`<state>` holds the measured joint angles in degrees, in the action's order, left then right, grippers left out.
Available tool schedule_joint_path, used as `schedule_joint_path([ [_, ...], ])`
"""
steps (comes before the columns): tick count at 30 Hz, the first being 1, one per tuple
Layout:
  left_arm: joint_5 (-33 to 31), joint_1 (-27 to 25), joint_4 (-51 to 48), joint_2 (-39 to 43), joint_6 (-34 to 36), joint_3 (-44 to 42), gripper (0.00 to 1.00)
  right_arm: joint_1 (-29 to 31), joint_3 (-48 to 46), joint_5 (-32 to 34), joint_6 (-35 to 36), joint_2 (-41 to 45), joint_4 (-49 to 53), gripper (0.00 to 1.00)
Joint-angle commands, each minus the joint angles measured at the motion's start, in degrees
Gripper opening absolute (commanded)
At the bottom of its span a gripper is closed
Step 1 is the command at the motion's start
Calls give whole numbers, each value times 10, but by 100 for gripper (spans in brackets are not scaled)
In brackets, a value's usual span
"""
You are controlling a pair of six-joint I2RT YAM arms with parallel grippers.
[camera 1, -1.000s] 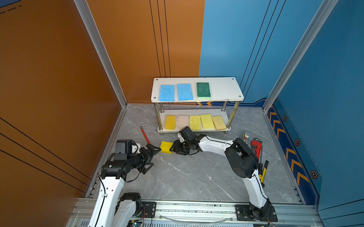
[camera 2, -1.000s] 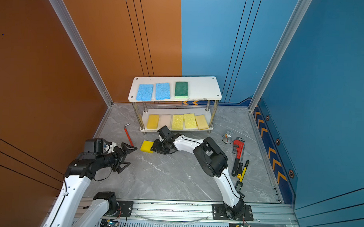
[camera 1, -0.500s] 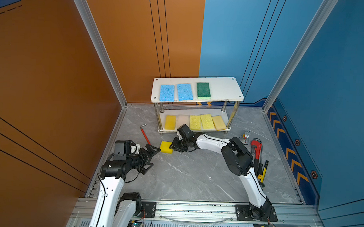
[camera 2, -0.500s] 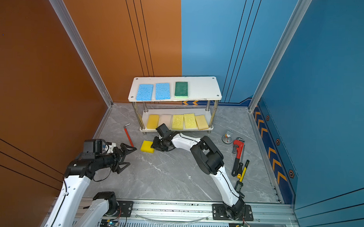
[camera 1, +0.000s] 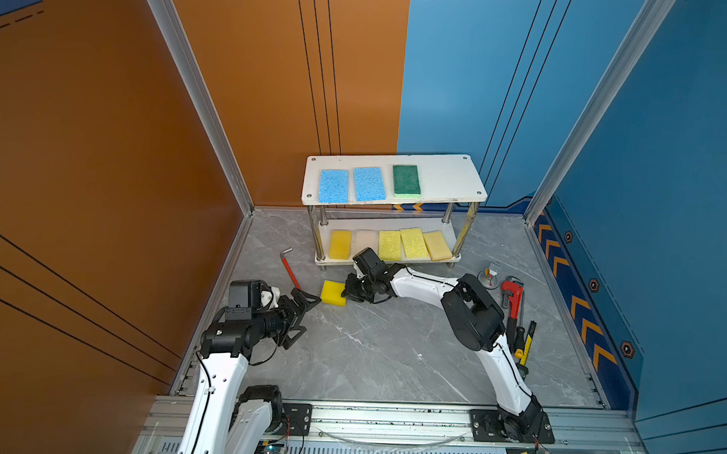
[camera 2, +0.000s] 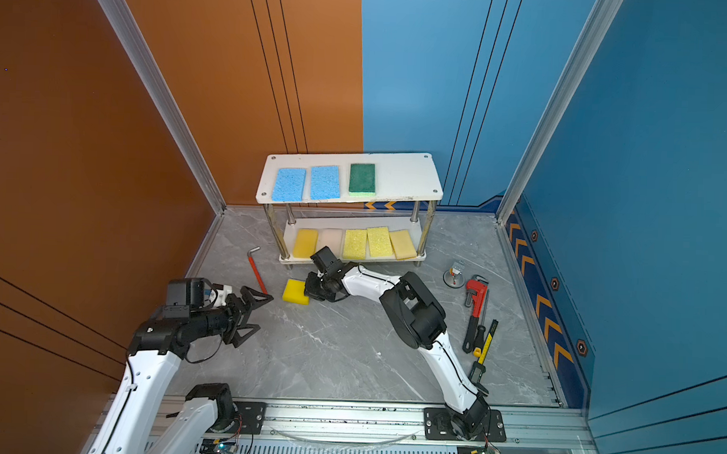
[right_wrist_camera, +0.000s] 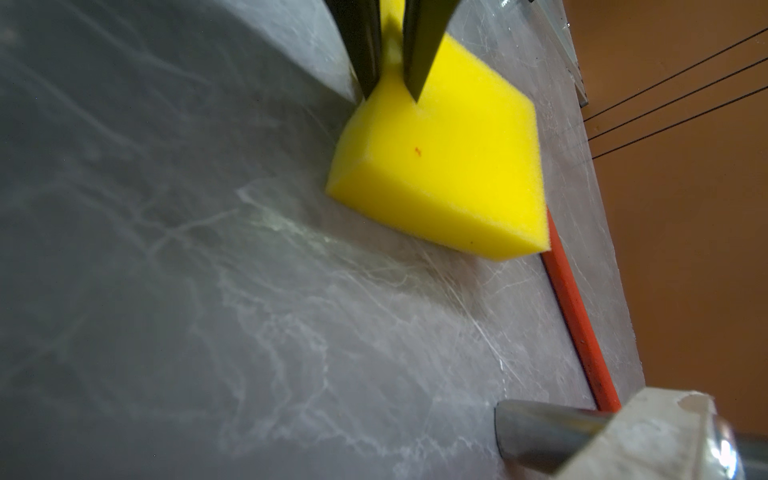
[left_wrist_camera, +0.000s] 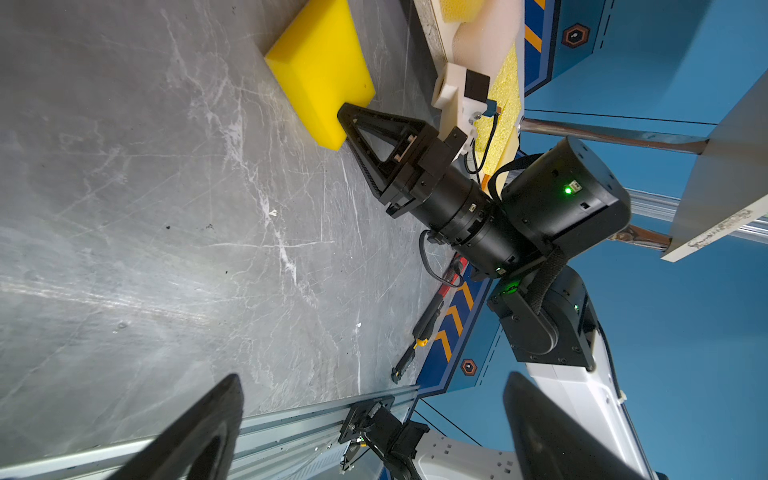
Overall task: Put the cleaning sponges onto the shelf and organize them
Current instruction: 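Grasp the yellow foam sponge's edge with the right gripper, then lift the yellow sponge with the right gripper while the left gripper pinches it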
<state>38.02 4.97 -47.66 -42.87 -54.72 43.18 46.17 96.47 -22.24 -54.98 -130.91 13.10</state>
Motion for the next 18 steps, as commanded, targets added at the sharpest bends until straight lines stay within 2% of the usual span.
schedule_joint_path([
  [1,3,0,-13,-5,20,19,98,0,-3,20,17,34,24,12],
  [7,-15,-40,-13,-32,42,47,98,-6,-75,28,55,137,55,12],
  [14,-89,-180,-12,-142,90,114,98,-39,-245,33,144,343,151,12],
  [18,-92,-248,-13,-246,134,194,98,-94,-323,-6,202,473,215,11],
])
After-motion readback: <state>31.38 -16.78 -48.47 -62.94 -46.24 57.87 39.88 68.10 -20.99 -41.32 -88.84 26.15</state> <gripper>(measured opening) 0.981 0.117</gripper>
